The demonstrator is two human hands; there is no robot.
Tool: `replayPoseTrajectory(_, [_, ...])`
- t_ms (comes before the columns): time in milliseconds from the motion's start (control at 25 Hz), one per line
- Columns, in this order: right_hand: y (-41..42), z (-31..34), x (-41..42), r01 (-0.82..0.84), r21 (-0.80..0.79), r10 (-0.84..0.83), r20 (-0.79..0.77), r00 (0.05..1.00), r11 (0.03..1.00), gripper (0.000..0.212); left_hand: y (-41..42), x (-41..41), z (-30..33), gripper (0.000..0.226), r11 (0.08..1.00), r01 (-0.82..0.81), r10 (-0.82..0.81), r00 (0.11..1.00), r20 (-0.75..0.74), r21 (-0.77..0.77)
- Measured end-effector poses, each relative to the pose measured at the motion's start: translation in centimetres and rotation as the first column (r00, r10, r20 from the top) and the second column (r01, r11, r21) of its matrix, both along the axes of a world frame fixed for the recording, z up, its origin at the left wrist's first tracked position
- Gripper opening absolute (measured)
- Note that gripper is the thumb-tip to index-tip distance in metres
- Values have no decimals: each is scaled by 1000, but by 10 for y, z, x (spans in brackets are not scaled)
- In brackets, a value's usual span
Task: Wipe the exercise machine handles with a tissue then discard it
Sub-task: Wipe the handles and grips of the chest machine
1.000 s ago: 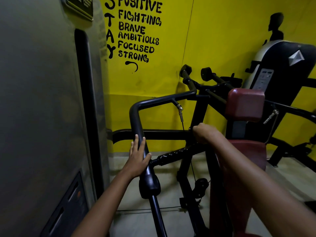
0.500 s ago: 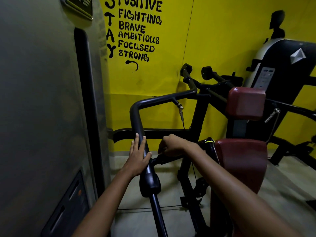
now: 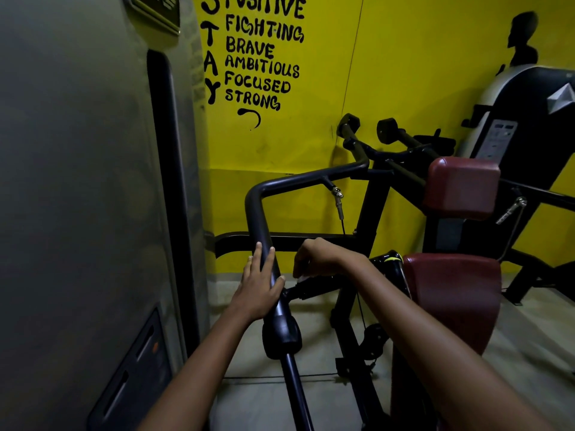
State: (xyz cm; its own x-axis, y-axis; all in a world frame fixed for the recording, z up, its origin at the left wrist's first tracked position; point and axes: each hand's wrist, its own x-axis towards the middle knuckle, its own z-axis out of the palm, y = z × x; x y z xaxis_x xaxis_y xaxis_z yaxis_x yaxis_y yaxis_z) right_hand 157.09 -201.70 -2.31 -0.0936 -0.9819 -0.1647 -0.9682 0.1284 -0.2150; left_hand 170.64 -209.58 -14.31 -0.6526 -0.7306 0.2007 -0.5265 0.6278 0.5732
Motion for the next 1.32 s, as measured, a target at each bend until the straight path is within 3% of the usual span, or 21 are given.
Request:
replayPoseTrajectory(120, [11,-12,0,11,-122,-19,-60,998,992,13,1,0,-1,67,1000,-8,9,999,-35,9])
replayPoseTrajectory(200, [24,-35,5,46,-290,-86,-126,988,956,12,0,-1,-2,67,1000,-9,10,999,-50,18])
replayPoseTrajectory(320, [47,-75,22,23,-576,-157,-184,970,817,3,1,-2,-1,68,1000,-2,3,1000,-28,22])
replayPoseTrajectory(440, [58,-96,28,-18,-695,-210,-242,947,719,12,4,-1,2,66,999,0,0,1000,-1,39])
replayPoseTrajectory(600, [69,-93,18,-36,-736,-312,-331,891,677,23,7,1,5,63,998,20,-20,1000,9,52])
replayPoseTrajectory(760, [76,-89,12,146,-741,-489,-269,830,656,51,10,2,7,62,998,27,-27,1000,3,59])
replayPoseTrajectory(920, [77,-107,24,-39,-714,-286,-329,900,699,55,10,1,6,62,998,18,-17,1000,-13,58])
replayPoseTrajectory(1000, [76,-114,24,-58,-686,-273,-365,890,726,58,9,0,5,62,998,18,-18,1000,-15,54])
replayPoseTrajectory(1160, [72,-119,10,304,-677,-523,-139,841,670,85,9,3,6,62,998,32,-32,999,-17,58])
replayPoseTrajectory(1240, [73,-118,6,418,-657,-603,-71,794,627,97,9,3,6,62,996,40,-38,999,-24,75])
replayPoseTrajectory(1320, [72,-113,2,480,-665,-656,-20,755,573,94,10,3,7,62,996,41,-39,999,-27,76])
